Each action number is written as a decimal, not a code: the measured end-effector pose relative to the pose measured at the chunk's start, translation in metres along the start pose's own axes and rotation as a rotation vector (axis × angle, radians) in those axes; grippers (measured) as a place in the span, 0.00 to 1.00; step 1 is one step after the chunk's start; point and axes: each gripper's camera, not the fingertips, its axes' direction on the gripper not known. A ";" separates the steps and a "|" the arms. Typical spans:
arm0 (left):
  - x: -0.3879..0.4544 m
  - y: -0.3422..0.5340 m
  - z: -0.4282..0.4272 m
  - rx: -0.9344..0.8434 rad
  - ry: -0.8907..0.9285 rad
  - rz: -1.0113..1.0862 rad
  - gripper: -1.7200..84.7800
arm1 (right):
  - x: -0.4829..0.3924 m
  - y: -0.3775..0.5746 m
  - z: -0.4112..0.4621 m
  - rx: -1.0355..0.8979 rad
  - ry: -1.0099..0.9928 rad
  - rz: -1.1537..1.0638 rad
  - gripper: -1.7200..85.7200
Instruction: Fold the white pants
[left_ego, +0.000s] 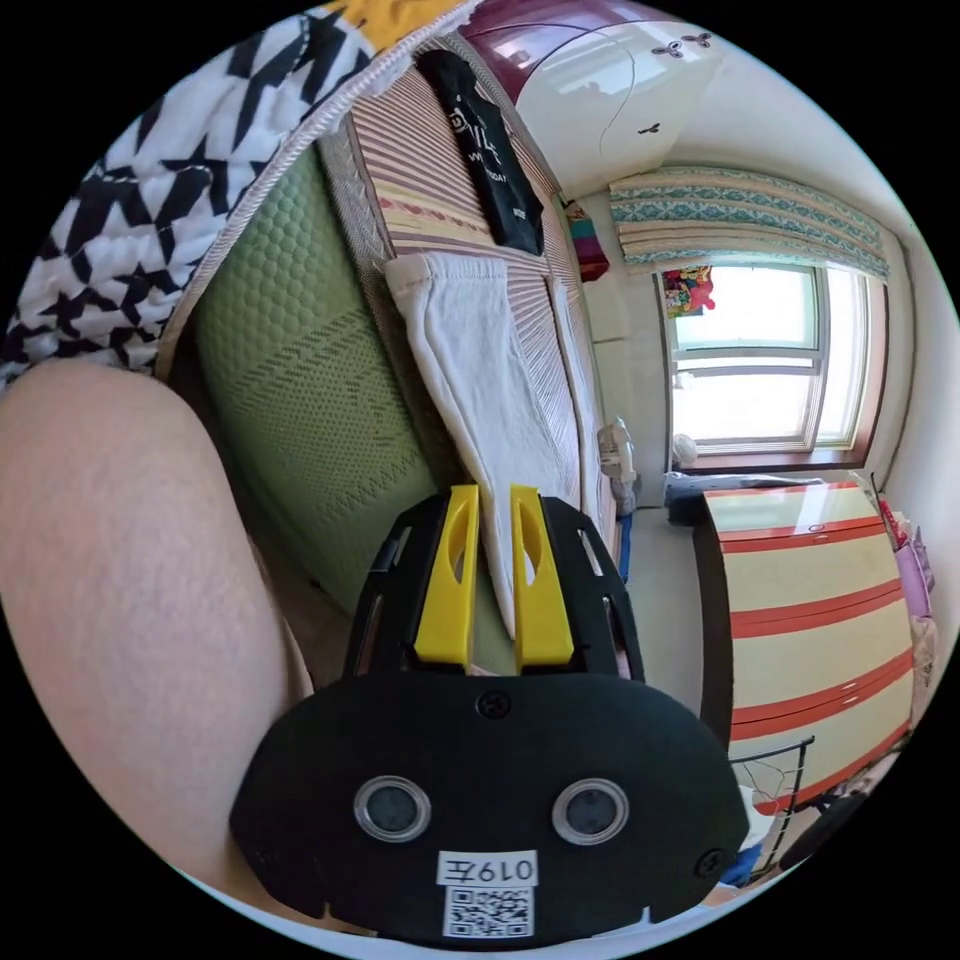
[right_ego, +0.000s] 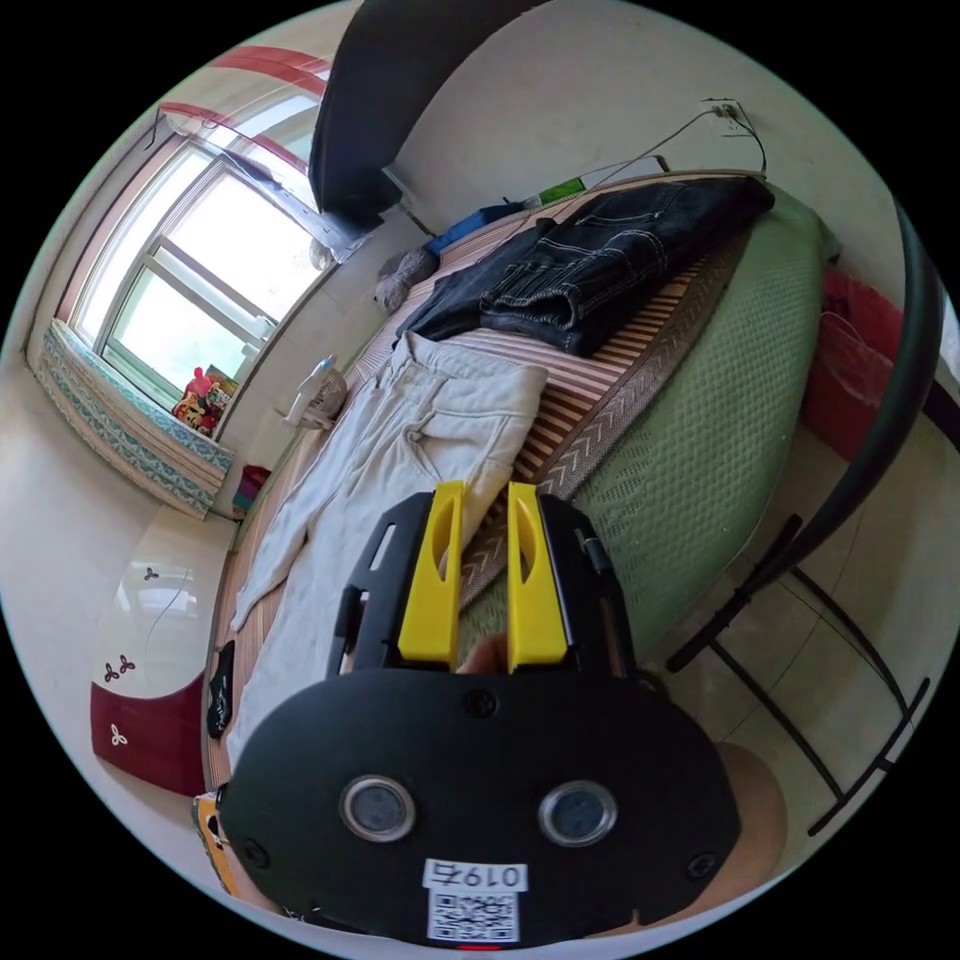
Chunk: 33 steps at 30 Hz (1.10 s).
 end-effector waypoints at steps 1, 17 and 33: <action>-0.001 -0.003 0.001 -0.001 0.012 -0.009 0.05 | 0.001 0.000 0.001 -0.002 -0.001 -0.001 0.10; -0.014 -0.006 0.037 -0.094 0.076 -0.008 0.07 | 0.035 -0.002 0.017 -0.089 -0.212 0.109 0.06; 0.009 -0.016 0.044 -0.070 -0.028 0.111 0.08 | 0.009 -0.028 0.038 -0.191 -0.095 -0.052 0.07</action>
